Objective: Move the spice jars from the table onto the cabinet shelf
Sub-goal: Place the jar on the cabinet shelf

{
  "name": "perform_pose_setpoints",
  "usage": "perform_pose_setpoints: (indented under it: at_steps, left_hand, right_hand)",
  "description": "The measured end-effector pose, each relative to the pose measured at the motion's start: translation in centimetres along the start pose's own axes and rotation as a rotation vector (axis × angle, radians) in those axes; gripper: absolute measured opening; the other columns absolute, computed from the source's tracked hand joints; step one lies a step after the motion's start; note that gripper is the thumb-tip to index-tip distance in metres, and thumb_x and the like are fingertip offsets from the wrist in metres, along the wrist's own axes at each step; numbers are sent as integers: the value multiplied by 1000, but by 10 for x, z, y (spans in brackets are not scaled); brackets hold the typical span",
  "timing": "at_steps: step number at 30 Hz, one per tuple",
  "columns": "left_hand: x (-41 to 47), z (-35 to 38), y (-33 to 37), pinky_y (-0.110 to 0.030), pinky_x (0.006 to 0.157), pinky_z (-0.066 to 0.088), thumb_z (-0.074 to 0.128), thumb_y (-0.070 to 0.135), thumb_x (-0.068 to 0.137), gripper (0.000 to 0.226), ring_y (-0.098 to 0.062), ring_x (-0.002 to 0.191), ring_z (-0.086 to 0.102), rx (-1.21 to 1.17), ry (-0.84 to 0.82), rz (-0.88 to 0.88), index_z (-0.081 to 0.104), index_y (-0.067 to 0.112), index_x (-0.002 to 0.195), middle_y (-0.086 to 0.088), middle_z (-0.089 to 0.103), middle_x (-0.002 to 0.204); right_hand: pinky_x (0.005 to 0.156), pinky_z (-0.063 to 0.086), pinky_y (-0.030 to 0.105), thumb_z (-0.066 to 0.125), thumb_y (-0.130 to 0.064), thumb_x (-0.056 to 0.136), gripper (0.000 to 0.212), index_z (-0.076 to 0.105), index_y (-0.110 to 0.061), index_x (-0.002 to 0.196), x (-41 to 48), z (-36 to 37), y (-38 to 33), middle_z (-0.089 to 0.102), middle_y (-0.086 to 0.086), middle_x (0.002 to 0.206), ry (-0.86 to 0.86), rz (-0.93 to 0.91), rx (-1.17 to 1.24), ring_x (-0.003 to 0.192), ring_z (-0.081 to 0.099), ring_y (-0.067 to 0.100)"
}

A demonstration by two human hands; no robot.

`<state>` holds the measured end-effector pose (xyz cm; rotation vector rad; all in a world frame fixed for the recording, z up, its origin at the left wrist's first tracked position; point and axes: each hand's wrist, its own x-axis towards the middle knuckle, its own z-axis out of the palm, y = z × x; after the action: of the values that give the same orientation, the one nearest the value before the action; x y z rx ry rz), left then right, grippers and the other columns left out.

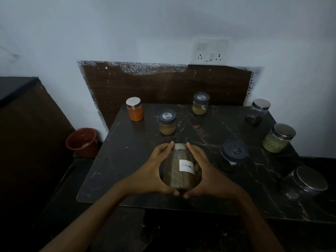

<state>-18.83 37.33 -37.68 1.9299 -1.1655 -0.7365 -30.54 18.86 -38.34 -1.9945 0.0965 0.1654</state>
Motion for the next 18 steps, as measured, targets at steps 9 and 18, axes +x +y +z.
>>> perform_pose_setpoints:
  at_steps: [9,18]
  left_hand:
    - [-1,-2,1,-11,105,27,81,49,54,126,13,135,12,-80,0,9,-10,49,141,35,1,145]
    - [10,-29,2,-6,95,37,85,35,53,122,19,124,30,-215,-23,-5,1,54,140,38,14,140]
  right_hand:
    - [107,39,37,91,-26,45,134,0,-56,139,1,-10,2,14,-13,152,-41,31,128,137,30,11]
    - [88,42,8,88,-28,48,136,-7,-46,143,14,-35,-18,3,-31,140,-64,-18,82,128,30,-2]
